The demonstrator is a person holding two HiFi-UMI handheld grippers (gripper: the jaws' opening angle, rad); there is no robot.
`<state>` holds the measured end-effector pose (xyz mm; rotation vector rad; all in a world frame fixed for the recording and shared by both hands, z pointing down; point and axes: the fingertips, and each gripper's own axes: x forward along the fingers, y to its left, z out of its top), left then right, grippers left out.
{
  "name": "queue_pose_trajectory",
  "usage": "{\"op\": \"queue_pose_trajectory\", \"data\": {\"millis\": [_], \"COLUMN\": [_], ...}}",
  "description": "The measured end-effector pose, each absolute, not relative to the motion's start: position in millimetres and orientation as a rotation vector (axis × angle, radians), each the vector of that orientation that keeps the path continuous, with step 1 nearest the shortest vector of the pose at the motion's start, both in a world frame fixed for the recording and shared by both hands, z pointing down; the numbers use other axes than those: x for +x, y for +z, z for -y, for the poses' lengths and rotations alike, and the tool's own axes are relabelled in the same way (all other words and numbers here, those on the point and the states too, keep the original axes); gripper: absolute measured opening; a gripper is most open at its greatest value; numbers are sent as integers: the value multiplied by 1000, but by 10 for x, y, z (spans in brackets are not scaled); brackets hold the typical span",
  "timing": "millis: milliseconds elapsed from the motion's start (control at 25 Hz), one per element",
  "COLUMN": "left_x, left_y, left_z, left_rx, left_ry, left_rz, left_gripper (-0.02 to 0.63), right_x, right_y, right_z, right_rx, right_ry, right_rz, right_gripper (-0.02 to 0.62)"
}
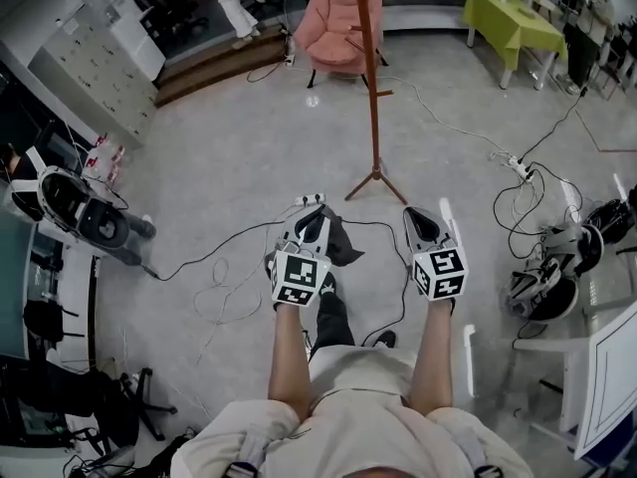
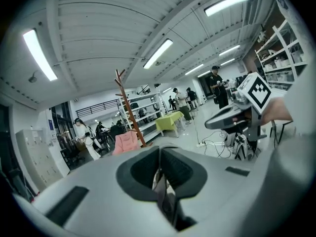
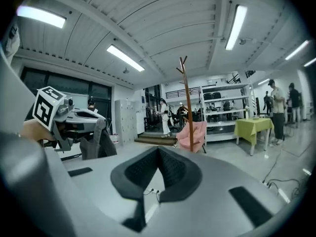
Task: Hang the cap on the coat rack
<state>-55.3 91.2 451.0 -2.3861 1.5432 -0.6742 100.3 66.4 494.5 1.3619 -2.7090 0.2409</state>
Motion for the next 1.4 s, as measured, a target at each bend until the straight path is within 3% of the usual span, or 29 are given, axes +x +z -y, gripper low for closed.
{"op": "queue_pose_trajectory", "data": {"millis": [680,1400], "left_x": [-1237,-1380], "left_y": [4471,4549], "left_z": [-124,1125], "left_rx": [-2334,-2464], "left_ry": [-746,-659], "left_rz": [-1506,-1298], "left_gripper": [15,15], "right_x": [573,711], "right_y": [5076,5206], "right_z": [147,1142], "right_rx": [1386,1850], "right_ry": [382,137], "right_rz": [2712,2316], "right_gripper": [3,3]}}
